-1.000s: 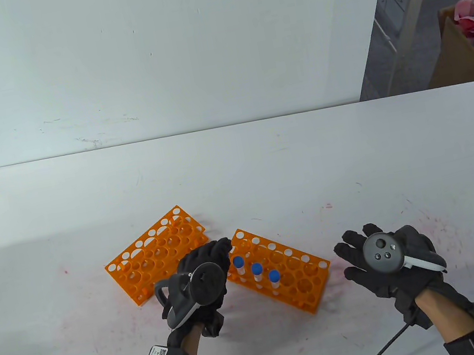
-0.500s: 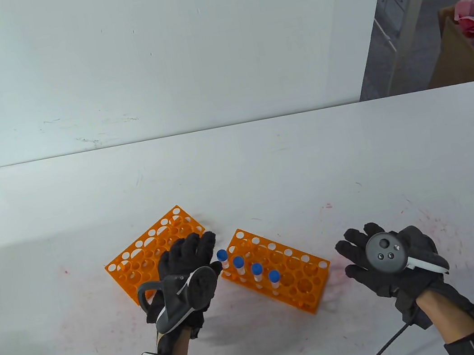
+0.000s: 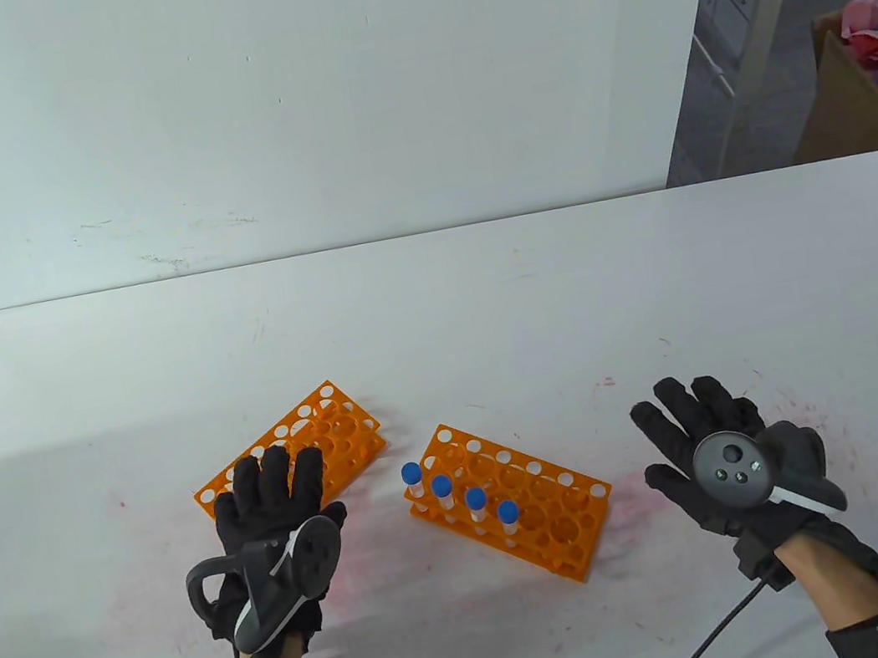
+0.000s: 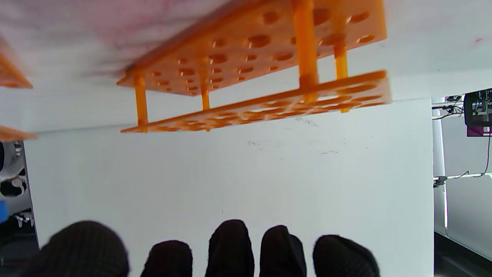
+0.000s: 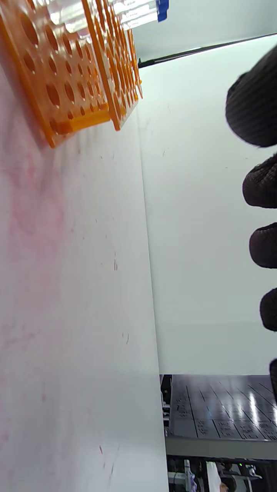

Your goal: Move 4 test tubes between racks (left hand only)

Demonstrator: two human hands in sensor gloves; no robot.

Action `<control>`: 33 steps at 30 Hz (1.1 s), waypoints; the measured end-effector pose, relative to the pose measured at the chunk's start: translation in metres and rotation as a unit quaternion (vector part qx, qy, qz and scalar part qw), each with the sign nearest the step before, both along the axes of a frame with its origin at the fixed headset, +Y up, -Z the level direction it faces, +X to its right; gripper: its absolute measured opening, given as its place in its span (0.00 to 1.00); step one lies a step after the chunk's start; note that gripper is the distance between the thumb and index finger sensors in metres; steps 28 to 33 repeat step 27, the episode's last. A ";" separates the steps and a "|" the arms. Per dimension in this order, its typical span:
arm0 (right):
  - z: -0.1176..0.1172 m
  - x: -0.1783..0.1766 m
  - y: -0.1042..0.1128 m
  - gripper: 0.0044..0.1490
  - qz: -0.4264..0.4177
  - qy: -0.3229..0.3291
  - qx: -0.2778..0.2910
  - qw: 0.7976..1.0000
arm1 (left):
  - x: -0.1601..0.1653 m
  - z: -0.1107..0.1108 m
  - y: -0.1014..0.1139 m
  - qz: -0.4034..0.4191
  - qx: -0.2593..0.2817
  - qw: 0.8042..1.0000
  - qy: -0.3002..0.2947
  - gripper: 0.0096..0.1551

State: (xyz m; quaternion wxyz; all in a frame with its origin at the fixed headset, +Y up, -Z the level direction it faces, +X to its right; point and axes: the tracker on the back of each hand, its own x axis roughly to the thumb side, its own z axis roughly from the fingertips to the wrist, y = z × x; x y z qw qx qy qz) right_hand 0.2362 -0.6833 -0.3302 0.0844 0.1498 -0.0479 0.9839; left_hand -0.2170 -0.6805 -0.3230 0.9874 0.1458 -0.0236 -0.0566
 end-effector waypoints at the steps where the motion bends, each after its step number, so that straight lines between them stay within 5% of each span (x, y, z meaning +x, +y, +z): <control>1: 0.000 0.001 -0.001 0.43 0.005 -0.003 0.003 1.000 | 0.000 0.000 -0.001 -0.008 0.004 1.000 0.004 0.43; 15: -0.008 0.006 -0.014 0.46 0.065 -0.039 -0.056 0.996 | -0.024 -0.015 -0.016 -0.006 -0.102 0.993 0.052 0.47; 33: -0.008 0.006 -0.016 0.46 0.065 -0.038 -0.074 0.994 | -0.023 -0.016 -0.022 -0.013 -0.122 0.991 0.054 0.46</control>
